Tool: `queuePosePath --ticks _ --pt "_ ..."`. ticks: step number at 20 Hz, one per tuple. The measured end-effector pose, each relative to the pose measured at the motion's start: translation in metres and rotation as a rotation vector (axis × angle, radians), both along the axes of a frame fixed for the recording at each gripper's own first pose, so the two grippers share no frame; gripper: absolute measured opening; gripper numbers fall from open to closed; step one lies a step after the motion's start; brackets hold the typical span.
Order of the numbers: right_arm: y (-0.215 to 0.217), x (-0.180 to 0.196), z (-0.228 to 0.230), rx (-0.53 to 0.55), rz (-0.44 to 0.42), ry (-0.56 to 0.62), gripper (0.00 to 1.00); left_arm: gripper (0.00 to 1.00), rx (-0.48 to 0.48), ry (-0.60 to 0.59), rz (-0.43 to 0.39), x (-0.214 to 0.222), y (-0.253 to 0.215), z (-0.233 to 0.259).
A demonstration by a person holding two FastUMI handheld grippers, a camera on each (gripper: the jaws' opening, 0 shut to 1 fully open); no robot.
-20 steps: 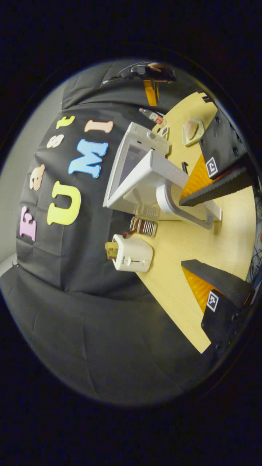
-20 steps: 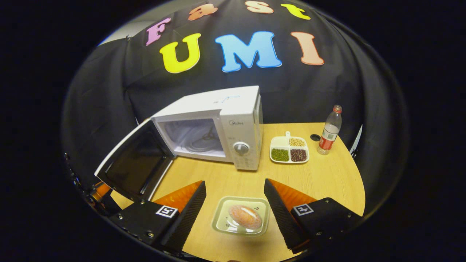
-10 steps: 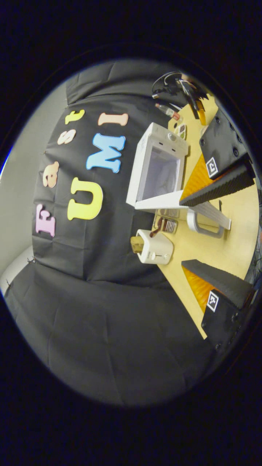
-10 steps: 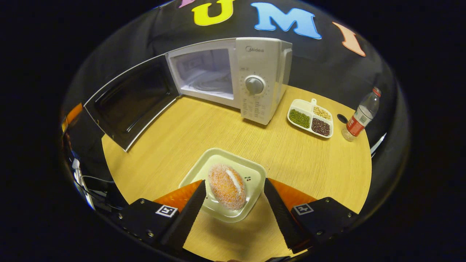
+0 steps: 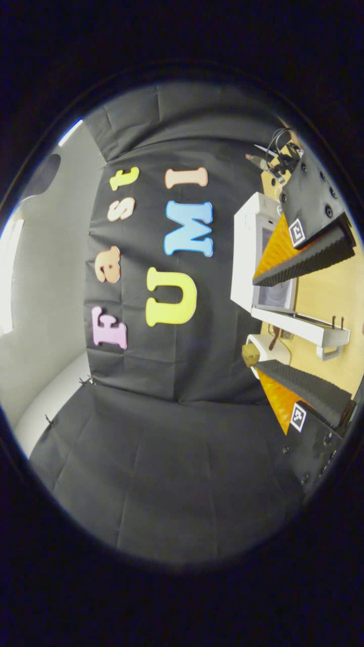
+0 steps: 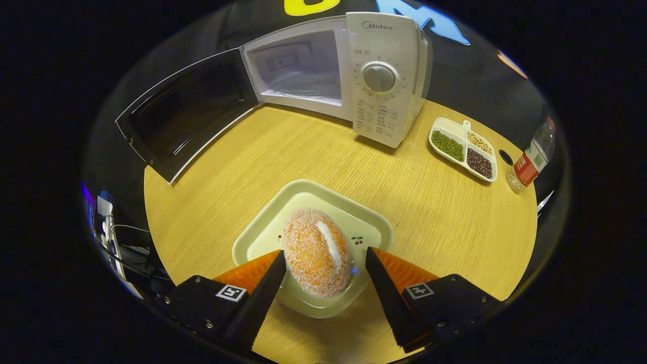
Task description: Open the microwave oven with the left hand, put the food in, and close the microwave oven.
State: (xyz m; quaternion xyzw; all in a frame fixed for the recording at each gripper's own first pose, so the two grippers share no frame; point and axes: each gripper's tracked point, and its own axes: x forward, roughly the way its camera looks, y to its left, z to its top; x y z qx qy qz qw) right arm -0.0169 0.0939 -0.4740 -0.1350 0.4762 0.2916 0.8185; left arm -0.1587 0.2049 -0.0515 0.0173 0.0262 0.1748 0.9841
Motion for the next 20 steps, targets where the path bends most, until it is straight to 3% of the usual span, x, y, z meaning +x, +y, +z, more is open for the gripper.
queuePosePath --ticks 2,3,5,6,7,9,13,16,18,19,20 --pt "0.005 -0.004 -0.005 -0.009 0.016 0.014 0.93 0.95 0.007 -0.003 -0.024 0.01 -0.016 0.003" --pt "0.005 -0.003 -0.007 -0.016 0.025 0.011 0.82 0.94 0.004 0.001 -0.033 0.015 -0.019 0.0" --pt "0.006 0.0 -0.007 -0.052 0.068 -0.018 0.68 0.99 -0.01 0.01 -0.047 0.025 -0.025 -0.009" --pt "0.004 0.0 -0.005 -0.077 0.084 -0.035 0.68 0.99 -0.018 0.009 -0.056 0.03 -0.028 -0.011" --pt "-0.002 0.004 -0.002 -0.126 0.092 -0.078 0.57 0.98 -0.026 0.01 -0.069 0.035 -0.031 -0.015" --pt "-0.009 0.009 0.012 -0.21 0.116 -0.151 0.42 0.98 -0.041 0.012 -0.1 0.046 -0.034 -0.02" --pt "-0.003 0.021 0.054 -0.343 0.197 -0.331 0.42 0.94 -0.064 -0.003 -0.151 0.07 -0.029 -0.022" --pt "0.013 0.029 0.076 -0.367 0.191 -0.395 0.42 0.94 -0.07 -0.018 -0.173 0.074 -0.021 -0.02" --pt "0.027 0.039 0.093 -0.387 0.196 -0.447 0.42 0.93 -0.067 -0.02 -0.169 0.069 -0.011 -0.02" --pt "0.035 0.046 0.101 -0.404 0.213 -0.484 0.42 0.99 -0.065 -0.022 -0.159 0.065 -0.005 -0.02" --pt "0.043 0.054 0.112 -0.427 0.236 -0.536 0.42 0.94 -0.07 -0.024 -0.147 0.06 0.001 -0.022"
